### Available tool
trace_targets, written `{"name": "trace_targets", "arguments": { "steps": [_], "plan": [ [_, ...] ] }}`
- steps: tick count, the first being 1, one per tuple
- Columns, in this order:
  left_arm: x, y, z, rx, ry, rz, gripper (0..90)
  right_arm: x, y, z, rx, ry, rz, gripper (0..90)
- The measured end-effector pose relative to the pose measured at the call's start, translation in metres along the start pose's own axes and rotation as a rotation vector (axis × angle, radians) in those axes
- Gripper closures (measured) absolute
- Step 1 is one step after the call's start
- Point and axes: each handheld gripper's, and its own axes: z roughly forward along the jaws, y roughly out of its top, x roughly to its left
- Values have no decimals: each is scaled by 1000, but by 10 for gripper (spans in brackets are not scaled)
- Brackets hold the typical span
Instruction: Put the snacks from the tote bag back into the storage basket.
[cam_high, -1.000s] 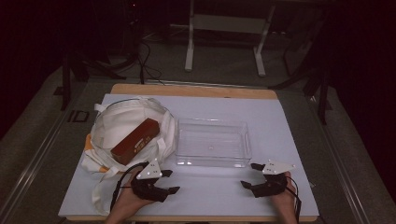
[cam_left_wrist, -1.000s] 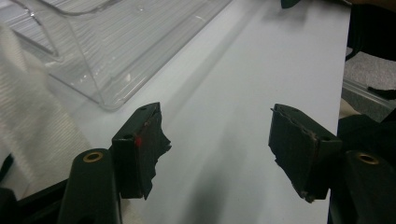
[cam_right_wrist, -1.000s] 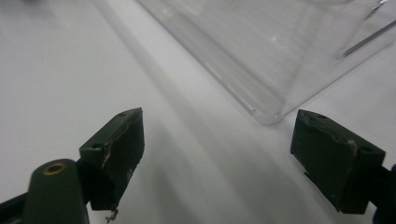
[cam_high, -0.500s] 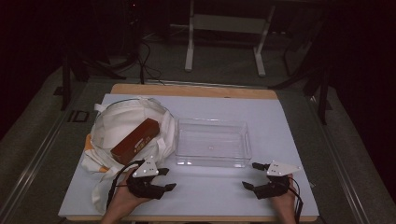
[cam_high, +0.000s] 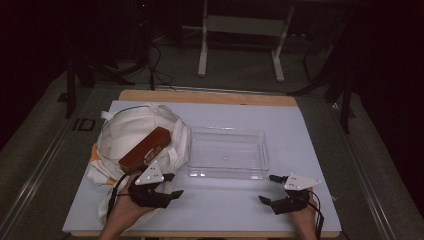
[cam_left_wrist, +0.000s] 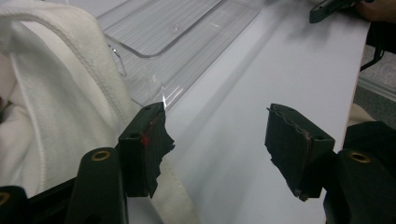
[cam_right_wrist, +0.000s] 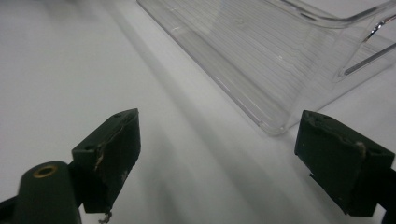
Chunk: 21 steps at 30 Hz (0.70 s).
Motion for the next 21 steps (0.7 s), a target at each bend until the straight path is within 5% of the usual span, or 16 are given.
{"name": "trace_targets", "arguments": {
  "steps": [21],
  "plan": [
    [8, 8, -19, 12, 41, 48, 399, 1, 0, 0, -4, -12, -9, 144]
  ]
}}
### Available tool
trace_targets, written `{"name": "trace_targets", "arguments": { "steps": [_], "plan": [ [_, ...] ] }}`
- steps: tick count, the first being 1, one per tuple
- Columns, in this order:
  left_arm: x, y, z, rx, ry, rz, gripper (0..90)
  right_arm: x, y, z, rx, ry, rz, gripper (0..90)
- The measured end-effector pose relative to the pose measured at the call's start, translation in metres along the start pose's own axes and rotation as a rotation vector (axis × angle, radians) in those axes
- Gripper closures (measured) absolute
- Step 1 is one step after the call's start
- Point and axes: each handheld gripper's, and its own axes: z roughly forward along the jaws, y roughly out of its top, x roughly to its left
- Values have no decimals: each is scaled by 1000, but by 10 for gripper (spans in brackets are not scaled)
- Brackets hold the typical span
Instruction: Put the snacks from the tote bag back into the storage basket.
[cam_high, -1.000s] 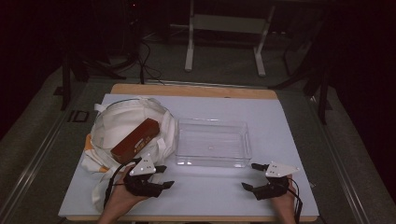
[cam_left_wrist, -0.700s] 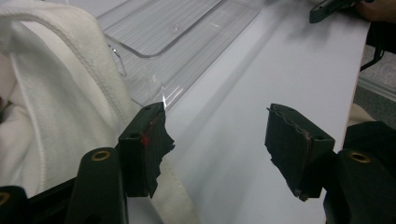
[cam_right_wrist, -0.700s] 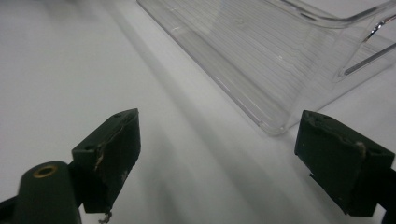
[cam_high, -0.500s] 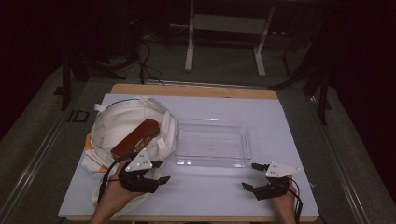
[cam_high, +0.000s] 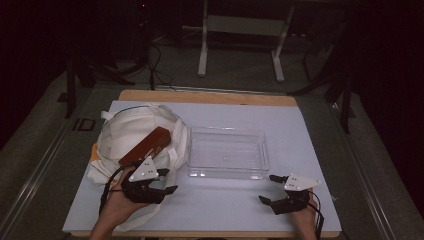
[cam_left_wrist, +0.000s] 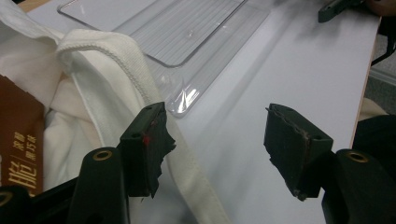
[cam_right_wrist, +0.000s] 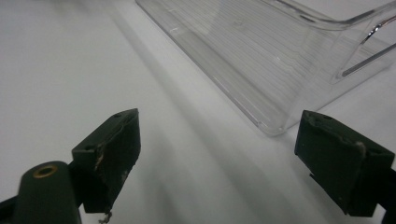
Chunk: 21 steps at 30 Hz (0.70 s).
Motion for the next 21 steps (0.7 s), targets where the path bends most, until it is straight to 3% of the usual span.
{"name": "trace_targets", "arguments": {
  "steps": [13, 21],
  "plan": [
    [8, 3, -14, 20, 42, 7, 410, 1, 0, 0, 0, -3, -4, 144],
    [14, 1, -20, 25, 63, -10, 410, 1, 0, 0, 2, -5, -4, 144]
  ]
}}
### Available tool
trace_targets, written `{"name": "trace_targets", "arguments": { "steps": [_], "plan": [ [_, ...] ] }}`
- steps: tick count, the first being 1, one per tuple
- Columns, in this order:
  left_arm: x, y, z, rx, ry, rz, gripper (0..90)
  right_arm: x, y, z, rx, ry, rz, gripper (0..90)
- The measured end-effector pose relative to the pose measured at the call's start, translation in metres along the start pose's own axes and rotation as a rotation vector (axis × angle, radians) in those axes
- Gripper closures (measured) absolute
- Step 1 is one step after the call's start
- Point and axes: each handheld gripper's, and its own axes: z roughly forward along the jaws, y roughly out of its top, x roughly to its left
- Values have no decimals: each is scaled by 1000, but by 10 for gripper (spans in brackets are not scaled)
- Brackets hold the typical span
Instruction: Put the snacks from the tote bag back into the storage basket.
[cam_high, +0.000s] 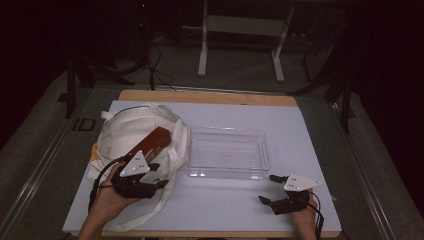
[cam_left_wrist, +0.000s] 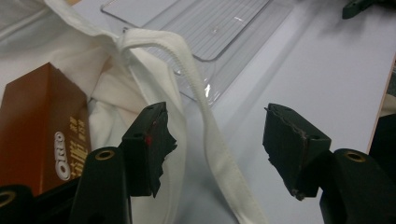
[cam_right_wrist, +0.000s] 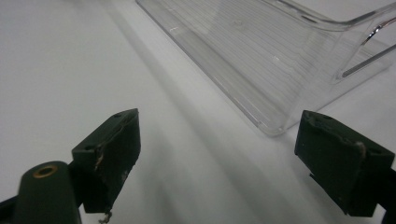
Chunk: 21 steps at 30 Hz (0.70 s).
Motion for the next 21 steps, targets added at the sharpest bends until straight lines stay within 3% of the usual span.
{"name": "trace_targets", "arguments": {
  "steps": [21],
  "plan": [
    [20, 3, -13, 23, 45, -23, 412, 1, 0, 0, 0, -3, 0, 144]
  ]
}}
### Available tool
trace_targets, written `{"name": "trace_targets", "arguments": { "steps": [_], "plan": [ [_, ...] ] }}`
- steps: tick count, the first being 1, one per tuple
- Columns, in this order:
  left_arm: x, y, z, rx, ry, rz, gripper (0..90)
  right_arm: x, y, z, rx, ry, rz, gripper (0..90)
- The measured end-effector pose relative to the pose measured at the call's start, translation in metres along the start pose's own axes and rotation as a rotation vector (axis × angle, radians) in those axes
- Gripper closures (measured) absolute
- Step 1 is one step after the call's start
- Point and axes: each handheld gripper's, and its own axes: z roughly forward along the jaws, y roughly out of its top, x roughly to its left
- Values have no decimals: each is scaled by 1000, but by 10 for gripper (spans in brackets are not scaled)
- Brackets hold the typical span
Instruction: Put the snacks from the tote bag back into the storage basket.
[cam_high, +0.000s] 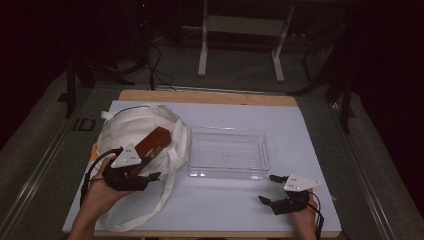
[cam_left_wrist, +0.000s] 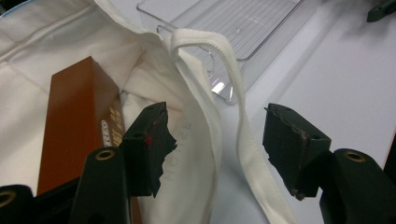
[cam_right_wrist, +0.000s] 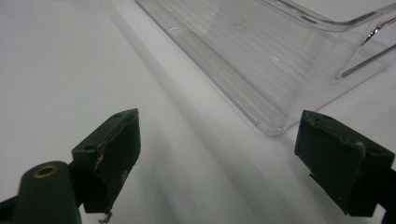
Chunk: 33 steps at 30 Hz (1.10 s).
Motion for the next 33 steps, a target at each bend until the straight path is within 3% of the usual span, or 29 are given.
{"name": "trace_targets", "arguments": {
  "steps": [14, 33],
  "plan": [
    [13, -2, 0, 64, 34, 7, 415, 0, 0, 0, -2, 0, -1, 144],
    [32, -7, 0, 122, 76, -27, 426, 0, 0, 0, -5, 0, -1, 144]
  ]
}}
